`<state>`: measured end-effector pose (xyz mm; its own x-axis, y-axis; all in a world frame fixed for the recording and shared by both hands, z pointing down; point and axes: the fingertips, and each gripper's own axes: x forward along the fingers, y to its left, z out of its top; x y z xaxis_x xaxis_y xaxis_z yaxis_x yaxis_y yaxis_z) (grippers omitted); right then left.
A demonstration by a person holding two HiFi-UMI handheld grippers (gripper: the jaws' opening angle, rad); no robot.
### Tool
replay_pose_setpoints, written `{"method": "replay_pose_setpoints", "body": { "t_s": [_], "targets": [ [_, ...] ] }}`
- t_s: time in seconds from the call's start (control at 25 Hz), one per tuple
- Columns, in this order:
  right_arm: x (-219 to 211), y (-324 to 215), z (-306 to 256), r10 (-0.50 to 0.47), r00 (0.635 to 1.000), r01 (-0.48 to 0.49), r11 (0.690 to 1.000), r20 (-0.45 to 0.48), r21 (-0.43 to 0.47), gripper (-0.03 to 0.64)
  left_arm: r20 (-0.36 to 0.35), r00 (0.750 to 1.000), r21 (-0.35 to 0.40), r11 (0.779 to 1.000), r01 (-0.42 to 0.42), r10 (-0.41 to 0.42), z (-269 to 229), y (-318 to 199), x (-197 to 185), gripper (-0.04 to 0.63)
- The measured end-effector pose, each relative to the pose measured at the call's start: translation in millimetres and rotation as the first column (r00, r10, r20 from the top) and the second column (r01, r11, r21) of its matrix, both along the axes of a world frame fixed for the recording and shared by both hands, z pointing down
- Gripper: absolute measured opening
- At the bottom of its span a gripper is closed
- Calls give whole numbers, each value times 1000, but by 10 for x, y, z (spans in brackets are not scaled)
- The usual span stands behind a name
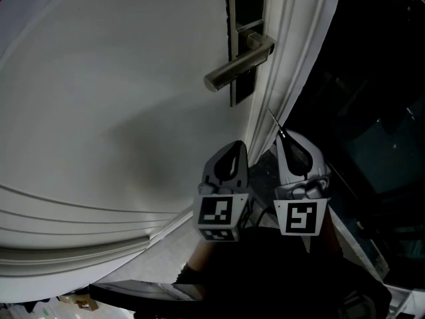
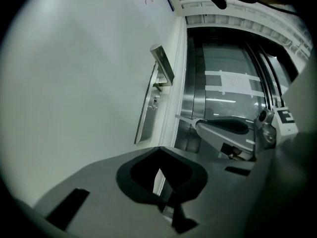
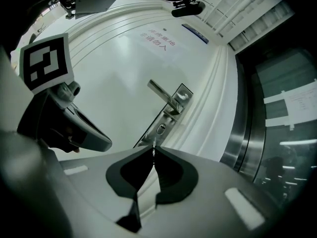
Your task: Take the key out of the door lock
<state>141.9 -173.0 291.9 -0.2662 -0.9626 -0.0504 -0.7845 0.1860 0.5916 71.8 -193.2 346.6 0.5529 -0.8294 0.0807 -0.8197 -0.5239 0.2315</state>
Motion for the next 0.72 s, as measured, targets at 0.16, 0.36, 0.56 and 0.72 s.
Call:
{"method": "replay_pose_setpoints", "body": {
  "t_s": [0.16,0.36,0.56,0.72],
  "targets": [
    [-8,-13,-11,-4,1000,4,1000,-6,2,12,-2,1000,-4,1000,2,-2,8,-11,-5,0],
    [-1,-11,-11,-2,1000,2,1000,1,2,12,-2,1000,-3,1000,0,0,-3,-8,-5,0],
    [-6,0,-5,-3,1000,3,1000,2,2,12,-4,1000,-4,1000,1,-1,-7,-2,-4,0],
    [8,3,-4,0,1000,0,1000,0,1,12,-2,1000,-3,1000,2,-2,-4,-1,-1,0]
  ]
}}
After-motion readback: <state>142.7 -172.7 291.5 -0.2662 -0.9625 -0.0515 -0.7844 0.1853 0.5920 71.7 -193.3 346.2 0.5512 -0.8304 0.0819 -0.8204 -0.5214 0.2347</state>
